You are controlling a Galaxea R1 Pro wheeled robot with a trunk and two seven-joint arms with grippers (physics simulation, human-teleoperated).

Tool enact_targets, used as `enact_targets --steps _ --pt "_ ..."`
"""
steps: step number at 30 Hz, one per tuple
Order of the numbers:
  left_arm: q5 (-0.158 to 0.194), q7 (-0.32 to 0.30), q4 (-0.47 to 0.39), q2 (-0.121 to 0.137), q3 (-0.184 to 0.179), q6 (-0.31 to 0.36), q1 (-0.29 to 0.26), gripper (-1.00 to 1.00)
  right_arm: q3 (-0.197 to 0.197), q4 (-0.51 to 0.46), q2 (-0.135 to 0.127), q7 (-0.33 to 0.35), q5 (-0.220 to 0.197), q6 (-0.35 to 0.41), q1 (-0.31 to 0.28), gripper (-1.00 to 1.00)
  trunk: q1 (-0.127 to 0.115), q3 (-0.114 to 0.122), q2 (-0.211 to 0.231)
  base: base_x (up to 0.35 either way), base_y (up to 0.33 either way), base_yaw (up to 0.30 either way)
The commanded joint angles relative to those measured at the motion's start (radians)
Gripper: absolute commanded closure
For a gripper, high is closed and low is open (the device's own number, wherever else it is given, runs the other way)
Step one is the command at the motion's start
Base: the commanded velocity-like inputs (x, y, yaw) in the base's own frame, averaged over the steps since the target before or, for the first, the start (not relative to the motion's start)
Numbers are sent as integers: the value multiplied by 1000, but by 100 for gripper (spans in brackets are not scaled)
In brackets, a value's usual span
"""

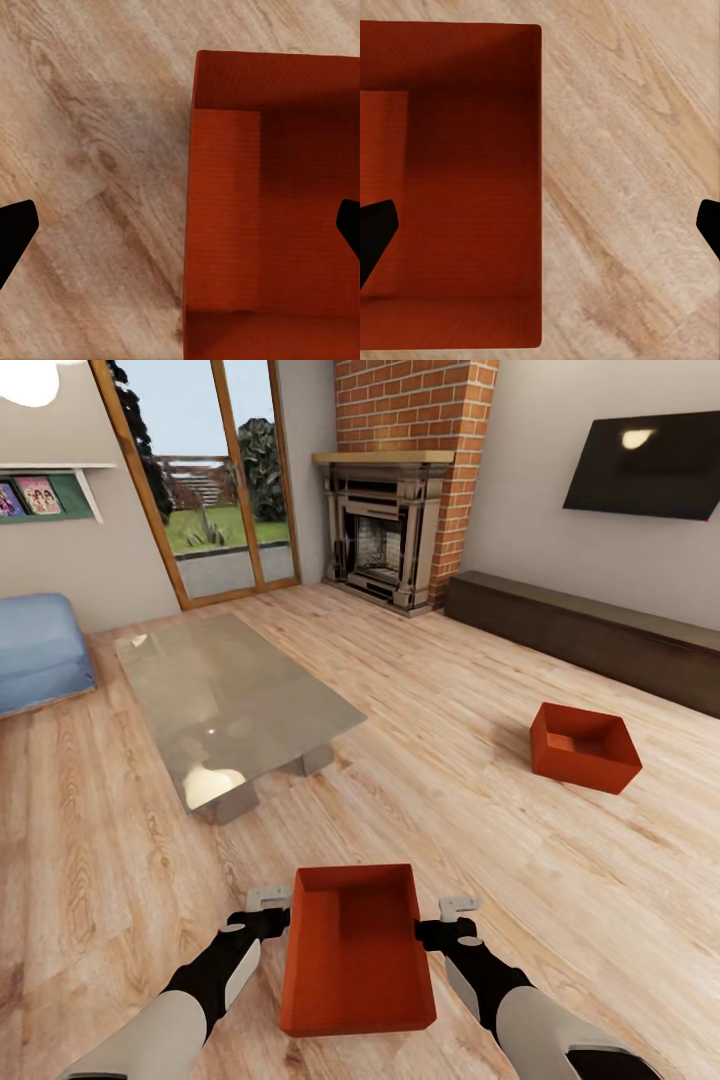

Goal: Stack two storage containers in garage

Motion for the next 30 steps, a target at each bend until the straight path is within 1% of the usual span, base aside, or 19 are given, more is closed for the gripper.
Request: enact_targets --steps 1,12,16,30 --pt "5 3 -2 0 1 6 0 -100 -7 0 0 -2 10 0 0 -100 4 -4 -8 0 0 0" --pt "10 2 13 0 1 5 0 -100 -5 0 -3 -1 5 -1 0 -100 46 -38 -85 0 0 0" --pt "6 2 16 -1 -5 4 0 -100 -5 0 0 0 4 -1 0 -100 61 -51 -113 0 0 0" --pt "6 2 17 1 -6 3 0 -100 -8 0 3 1 0 -1 0 -100 115 -95 -211 0 0 0"
